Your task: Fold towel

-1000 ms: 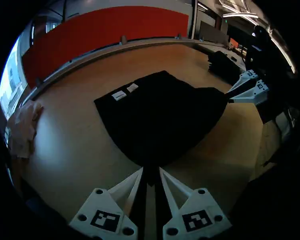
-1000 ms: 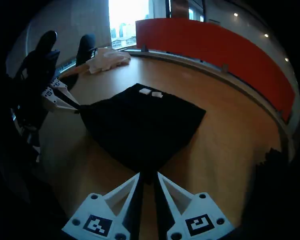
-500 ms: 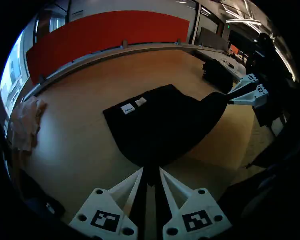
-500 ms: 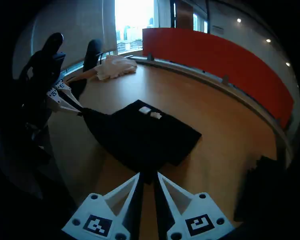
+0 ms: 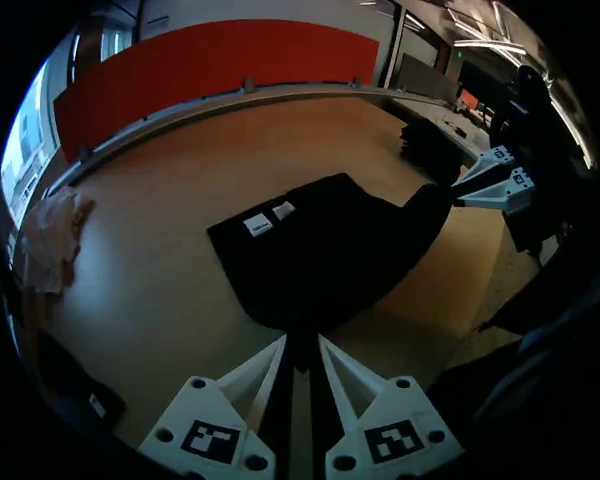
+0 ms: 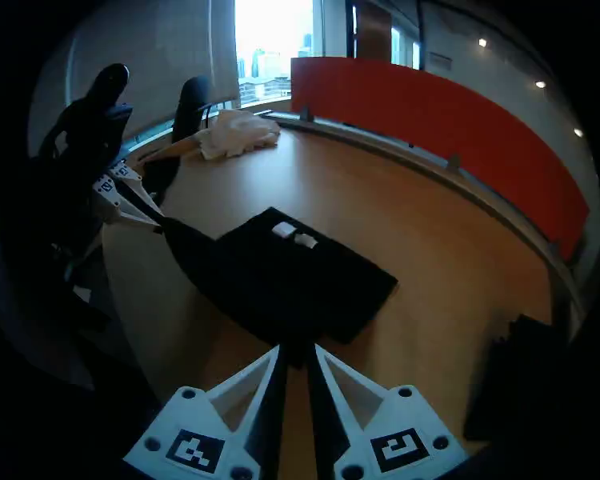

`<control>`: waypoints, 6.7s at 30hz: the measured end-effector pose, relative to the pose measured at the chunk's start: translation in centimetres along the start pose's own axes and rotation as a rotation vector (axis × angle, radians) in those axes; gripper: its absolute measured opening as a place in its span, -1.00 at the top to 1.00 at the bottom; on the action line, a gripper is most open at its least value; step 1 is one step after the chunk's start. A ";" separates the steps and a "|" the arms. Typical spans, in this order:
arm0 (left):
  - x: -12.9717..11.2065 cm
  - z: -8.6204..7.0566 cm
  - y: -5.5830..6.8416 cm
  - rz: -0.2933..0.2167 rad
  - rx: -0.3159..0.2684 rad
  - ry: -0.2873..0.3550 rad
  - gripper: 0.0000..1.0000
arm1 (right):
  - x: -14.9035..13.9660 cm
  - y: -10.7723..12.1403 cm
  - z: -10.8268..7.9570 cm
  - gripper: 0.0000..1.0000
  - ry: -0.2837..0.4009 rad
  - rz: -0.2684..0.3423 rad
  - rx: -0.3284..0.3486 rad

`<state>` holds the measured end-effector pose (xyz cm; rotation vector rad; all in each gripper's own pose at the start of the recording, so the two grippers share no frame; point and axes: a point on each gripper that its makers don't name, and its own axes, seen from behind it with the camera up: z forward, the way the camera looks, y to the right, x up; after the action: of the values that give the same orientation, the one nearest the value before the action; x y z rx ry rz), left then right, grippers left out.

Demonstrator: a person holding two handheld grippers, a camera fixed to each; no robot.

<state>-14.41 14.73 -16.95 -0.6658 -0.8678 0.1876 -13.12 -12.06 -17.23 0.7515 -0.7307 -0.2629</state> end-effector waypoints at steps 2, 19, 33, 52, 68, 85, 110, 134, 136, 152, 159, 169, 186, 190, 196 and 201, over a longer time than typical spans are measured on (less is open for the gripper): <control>0.4 0.1 -0.2 -0.001 0.004 0.002 0.76 | 0.2 0.2 0.1 0.67 0.000 -0.004 -0.001; 5.6 4.6 -4.6 0.036 0.058 -0.012 0.76 | 3.0 6.2 4.3 0.67 -0.033 -0.017 -0.042; 6.4 7.5 -6.1 0.022 0.055 -0.043 0.77 | 2.7 8.6 6.6 0.67 -0.074 0.005 -0.044; 6.5 12.0 -8.6 0.031 0.110 -0.067 0.67 | 1.0 10.8 10.4 0.59 -0.136 0.051 -0.058; 5.9 13.3 -10.2 0.047 0.159 -0.090 0.47 | -0.3 12.1 11.5 -0.15 -0.171 0.047 -0.095; 5.6 12.6 -11.5 0.038 0.216 -0.098 -0.92 | -0.4 12.2 11.5 -1.00 -0.164 0.040 -0.101; -0.7 5.4 -12.9 -0.135 0.303 -0.085 -0.93 | 1.7 9.7 13.7 -1.00 -0.149 0.003 -0.054; -8.2 -0.7 -12.7 -0.300 0.385 -0.087 -0.92 | 6.4 3.0 19.3 -1.00 -0.148 -0.107 0.056; -8.3 -0.7 -12.7 -0.303 0.387 -0.086 -0.92 | 6.4 3.0 19.4 -1.00 -0.150 -0.109 0.057; -8.3 -0.6 -12.4 -0.301 0.390 -0.088 -0.93 | 6.5 4.5 20.5 -1.00 -0.163 -0.116 0.041; -8.2 -0.8 -12.3 -0.306 0.394 -0.085 -0.92 | 7.8 5.8 21.1 -1.00 -0.153 -0.128 0.026; -8.4 -1.2 -12.1 -0.309 0.402 -0.086 -0.93 | 9.8 7.8 21.4 -1.00 -0.145 -0.145 0.002; -8.7 -1.3 -11.6 -0.317 0.400 -0.090 -0.92 | 10.6 10.2 21.8 -1.00 -0.148 -0.175 -0.033; -8.8 -1.3 -11.6 -0.317 0.403 -0.091 -0.92 | 10.8 10.5 21.8 -1.00 -0.147 -0.175 -0.035; -8.8 -1.3 -11.5 -0.320 0.403 -0.088 -0.92 | 10.9 10.5 21.3 -1.00 -0.145 -0.179 -0.033; -8.6 -1.3 -11.4 -0.318 0.404 -0.086 -0.92 | 10.8 10.0 20.6 -1.00 -0.138 -0.171 -0.027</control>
<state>-20.21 1.62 -16.15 -0.1401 -0.9709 0.1006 -19.74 -20.76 5.59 0.7764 -0.7921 -0.4826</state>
